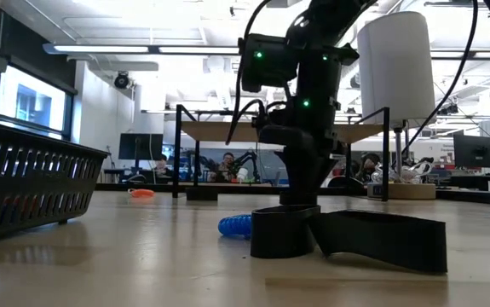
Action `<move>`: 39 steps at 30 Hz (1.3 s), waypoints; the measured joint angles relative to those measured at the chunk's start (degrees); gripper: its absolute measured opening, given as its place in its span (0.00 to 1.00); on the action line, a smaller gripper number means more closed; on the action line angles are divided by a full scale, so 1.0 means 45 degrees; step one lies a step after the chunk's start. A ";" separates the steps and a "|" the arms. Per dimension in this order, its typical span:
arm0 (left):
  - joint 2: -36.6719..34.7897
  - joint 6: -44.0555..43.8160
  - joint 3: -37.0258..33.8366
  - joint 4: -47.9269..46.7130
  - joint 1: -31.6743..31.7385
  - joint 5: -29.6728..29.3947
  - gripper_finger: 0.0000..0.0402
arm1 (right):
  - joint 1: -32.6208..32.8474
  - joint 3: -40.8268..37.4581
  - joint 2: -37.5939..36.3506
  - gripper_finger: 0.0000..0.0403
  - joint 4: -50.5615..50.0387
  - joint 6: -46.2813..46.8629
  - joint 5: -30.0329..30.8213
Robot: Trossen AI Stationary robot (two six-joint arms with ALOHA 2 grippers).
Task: Pick & Place Office Desk Supplies
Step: Put the black rubber band into the right black basket
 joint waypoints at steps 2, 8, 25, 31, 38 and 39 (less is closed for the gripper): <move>0.0000 0.0027 0.0000 0.0000 0.0012 -0.0002 0.15 | 0.0009 0.0000 0.0000 0.17 -0.0096 -0.0045 0.0146; 0.0000 0.0328 0.0000 0.0004 0.0097 -0.0030 0.15 | 0.0352 -0.0021 -0.0255 0.01 -0.0945 -0.0343 0.1182; 0.0005 0.0748 -0.0005 0.0805 0.0886 -0.0567 0.15 | 0.5390 -0.0010 -0.6418 0.01 -0.4869 0.4468 0.0574; 0.0006 0.1358 -0.0005 0.0910 0.1030 -0.0593 0.15 | 0.8668 -0.0010 -0.7372 0.01 -0.4784 0.8578 0.0246; 0.0005 0.1368 -0.0005 0.0901 0.1311 -0.0729 0.15 | 1.2351 -0.0010 -0.7195 0.01 -0.4730 1.3838 0.0433; 0.0005 0.1424 -0.0005 0.0901 0.1389 -0.0732 0.15 | 1.2736 -0.0010 -0.7122 0.01 -0.4737 1.4693 0.0649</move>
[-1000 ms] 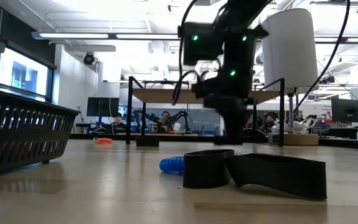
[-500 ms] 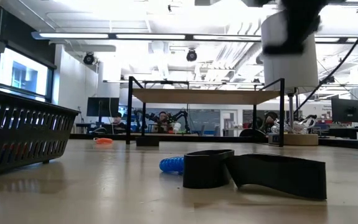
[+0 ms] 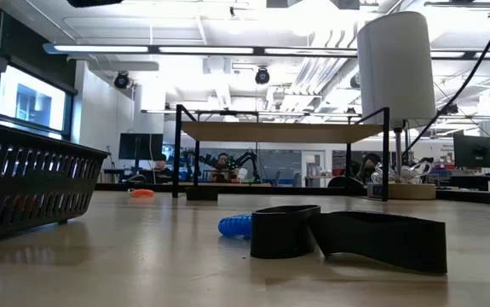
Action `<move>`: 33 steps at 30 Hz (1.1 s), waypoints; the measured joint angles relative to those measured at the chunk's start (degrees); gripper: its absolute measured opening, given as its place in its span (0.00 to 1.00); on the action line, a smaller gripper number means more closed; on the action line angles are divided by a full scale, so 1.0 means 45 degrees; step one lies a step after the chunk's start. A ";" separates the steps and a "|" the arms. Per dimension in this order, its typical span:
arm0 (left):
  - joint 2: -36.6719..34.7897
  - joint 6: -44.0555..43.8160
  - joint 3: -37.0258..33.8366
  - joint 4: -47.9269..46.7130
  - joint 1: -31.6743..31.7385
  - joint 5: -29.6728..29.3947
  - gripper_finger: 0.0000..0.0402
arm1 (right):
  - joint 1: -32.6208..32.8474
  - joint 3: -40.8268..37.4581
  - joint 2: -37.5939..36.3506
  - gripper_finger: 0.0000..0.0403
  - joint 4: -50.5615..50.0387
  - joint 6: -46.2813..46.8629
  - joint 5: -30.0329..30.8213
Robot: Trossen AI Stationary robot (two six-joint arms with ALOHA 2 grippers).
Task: Pick & Place Office Desk Supplies
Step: Put the black rubber band into the right black basket
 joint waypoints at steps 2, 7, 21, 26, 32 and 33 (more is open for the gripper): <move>0.0000 0.0254 0.0000 0.0000 0.0218 -0.0003 0.15 | 0.0783 0.0000 0.0202 0.01 0.0010 0.1745 0.0435; -0.0058 0.1274 0.0000 -0.0046 0.1052 0.0256 0.15 | 0.2199 0.0000 0.1142 0.01 0.0080 0.5424 0.0656; -0.0398 0.2548 0.0005 -0.2835 0.3698 0.1120 0.15 | 0.2054 -0.0005 0.3715 0.03 0.1075 0.6934 -0.1092; -0.0398 0.3147 0.0005 -0.3132 0.4249 0.2213 0.15 | 0.1818 -0.0005 0.3926 0.15 0.1025 0.6531 -0.1358; -0.0398 0.3522 0.0005 -0.4140 0.4444 0.2323 0.15 | 0.1608 -0.0005 0.3922 0.39 0.0549 0.6696 -0.1318; -0.0398 0.3556 0.0005 -0.4340 0.4449 0.2320 0.15 | 0.1585 -0.0005 0.3922 0.43 0.0440 0.6704 -0.1300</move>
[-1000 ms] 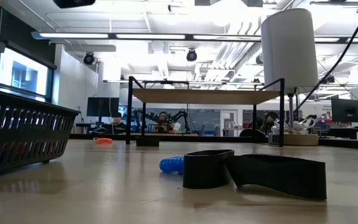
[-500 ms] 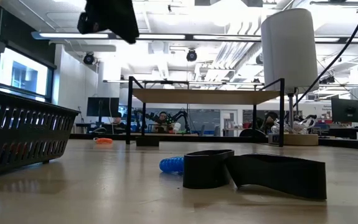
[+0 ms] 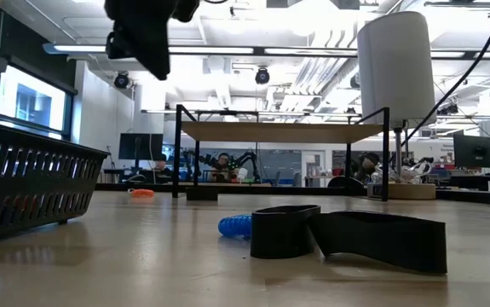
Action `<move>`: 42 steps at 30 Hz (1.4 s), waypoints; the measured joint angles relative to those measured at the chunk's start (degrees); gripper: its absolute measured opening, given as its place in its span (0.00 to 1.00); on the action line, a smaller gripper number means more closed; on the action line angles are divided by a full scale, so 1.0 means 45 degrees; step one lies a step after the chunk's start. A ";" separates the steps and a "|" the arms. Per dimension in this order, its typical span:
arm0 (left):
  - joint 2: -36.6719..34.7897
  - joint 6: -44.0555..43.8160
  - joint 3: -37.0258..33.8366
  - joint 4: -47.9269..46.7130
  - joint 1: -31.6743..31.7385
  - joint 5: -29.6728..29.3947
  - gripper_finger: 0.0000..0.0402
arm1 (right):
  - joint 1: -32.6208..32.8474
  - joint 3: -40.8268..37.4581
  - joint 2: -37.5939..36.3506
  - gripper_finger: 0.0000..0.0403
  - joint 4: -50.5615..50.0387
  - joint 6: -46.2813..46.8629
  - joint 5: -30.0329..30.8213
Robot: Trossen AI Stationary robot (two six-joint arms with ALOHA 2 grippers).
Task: Pick & Place Office Desk Supplies
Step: Put the black rubber band into the right black basket, then put the orange spring key chain into the middle black basket
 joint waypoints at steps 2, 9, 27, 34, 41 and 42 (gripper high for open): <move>0.0000 0.0010 0.0000 -0.0312 0.0000 -0.0009 0.15 | -0.0098 0.0000 0.0000 0.51 -0.0165 -0.0003 0.0002; -0.0125 0.0487 0.0000 -0.1719 0.0639 -0.0064 0.15 | -0.0426 0.0000 -0.0029 0.65 -0.0238 -0.0514 0.0081; -0.0398 0.2842 -0.0663 -0.5022 0.6814 0.0845 0.15 | -0.0886 0.0000 -0.0044 0.67 0.0991 -0.0452 0.0786; -0.0389 0.3043 -0.2630 -0.3003 0.8852 0.1552 0.15 | -0.0890 0.0000 -0.0044 0.67 0.1510 -0.0305 0.0784; -0.0389 0.2271 -0.3279 -0.0987 0.9806 0.1596 0.15 | -0.1069 0.0000 -0.0046 0.67 0.1849 -0.0300 0.1426; -0.0389 0.2212 -0.3279 -0.1014 0.9881 0.1597 0.15 | -0.1090 0.0000 -0.0044 0.67 0.1906 -0.0300 0.1507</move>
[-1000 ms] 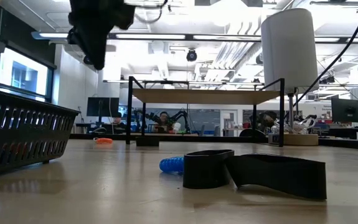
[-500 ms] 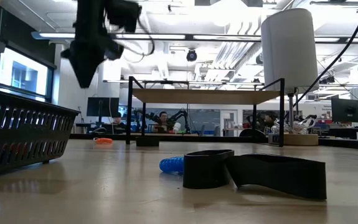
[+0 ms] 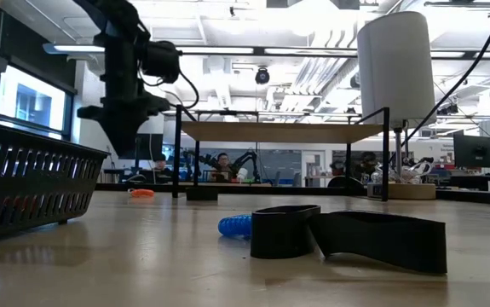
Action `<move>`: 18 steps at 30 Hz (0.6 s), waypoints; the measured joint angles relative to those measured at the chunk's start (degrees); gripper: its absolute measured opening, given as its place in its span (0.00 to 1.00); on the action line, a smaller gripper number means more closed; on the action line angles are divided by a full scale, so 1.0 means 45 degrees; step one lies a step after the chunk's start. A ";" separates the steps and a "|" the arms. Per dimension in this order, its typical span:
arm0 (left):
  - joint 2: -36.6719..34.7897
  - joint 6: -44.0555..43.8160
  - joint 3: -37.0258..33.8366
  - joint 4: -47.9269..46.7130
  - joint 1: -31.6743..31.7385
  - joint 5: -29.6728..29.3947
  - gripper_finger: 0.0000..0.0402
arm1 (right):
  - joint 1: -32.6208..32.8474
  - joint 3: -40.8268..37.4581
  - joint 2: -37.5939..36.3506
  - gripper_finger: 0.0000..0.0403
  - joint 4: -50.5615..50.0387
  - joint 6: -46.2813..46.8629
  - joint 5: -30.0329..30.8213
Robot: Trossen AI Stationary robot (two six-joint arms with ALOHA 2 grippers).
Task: Pick & Place Office Desk Supplies
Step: Put the orange spring key chain into the middle black basket
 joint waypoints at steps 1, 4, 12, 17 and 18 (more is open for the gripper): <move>0.0000 -0.0011 0.0000 -0.0024 0.0064 0.0021 0.15 | -0.0023 0.0000 0.0000 0.67 0.0051 0.0000 0.0091; -0.0005 -0.0025 0.0000 -0.0327 0.0173 0.0127 0.15 | -0.0077 0.0000 -0.0004 0.67 0.0227 -0.0005 0.0223; -0.1420 -0.0190 0.0000 -0.1340 0.0887 -0.0839 0.15 | -0.0077 0.0000 0.0000 0.67 0.0295 -0.0015 0.0180; -0.2220 -0.0120 0.0000 -0.1329 0.1690 -0.0867 0.15 | -0.0077 0.0000 -0.0001 0.67 0.0180 -0.0085 0.0180; -0.2256 -0.0122 0.0000 -0.1329 0.1839 -0.0861 0.15 | -0.0077 0.0000 -0.0002 0.67 0.0148 -0.0118 0.0181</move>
